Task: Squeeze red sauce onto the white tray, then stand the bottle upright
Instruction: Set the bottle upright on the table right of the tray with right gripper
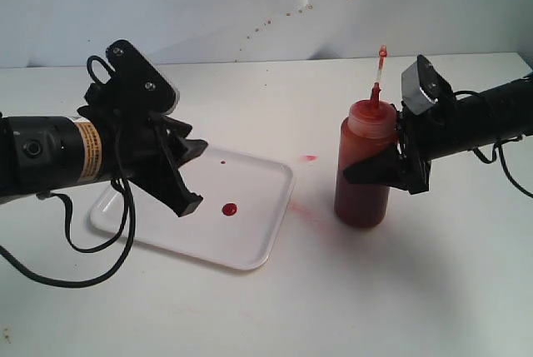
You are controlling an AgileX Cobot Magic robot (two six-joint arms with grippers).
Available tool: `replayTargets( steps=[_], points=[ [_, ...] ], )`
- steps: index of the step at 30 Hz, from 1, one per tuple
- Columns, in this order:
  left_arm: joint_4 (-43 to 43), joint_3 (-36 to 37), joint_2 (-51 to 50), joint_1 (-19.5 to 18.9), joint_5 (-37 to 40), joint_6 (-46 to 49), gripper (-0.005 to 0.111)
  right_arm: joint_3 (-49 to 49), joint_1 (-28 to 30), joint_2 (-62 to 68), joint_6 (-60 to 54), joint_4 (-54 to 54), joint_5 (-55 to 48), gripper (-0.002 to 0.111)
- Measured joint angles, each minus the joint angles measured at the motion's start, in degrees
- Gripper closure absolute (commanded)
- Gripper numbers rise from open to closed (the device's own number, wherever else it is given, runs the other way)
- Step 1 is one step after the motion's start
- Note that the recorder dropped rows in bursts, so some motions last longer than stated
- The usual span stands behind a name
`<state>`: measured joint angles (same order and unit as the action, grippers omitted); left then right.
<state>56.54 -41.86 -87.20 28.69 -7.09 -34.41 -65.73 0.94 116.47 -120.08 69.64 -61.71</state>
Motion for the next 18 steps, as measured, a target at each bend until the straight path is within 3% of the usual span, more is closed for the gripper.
replayTargets(
  steps=[4,6,18],
  points=[
    [0.0,0.0,0.1,0.0,2.9,0.1,0.105,0.0,0.0,0.0,1.0,0.0,0.0,0.036],
    [0.0,0.0,0.1,0.0,4.0,0.1,0.105,0.0,0.0,0.0,2.4,-0.1,0.2,0.026],
    [0.0,0.0,0.1,0.0,4.4,0.1,0.105,0.0,0.0,-1.6,9.0,-2.0,0.8,0.021]
  ],
)
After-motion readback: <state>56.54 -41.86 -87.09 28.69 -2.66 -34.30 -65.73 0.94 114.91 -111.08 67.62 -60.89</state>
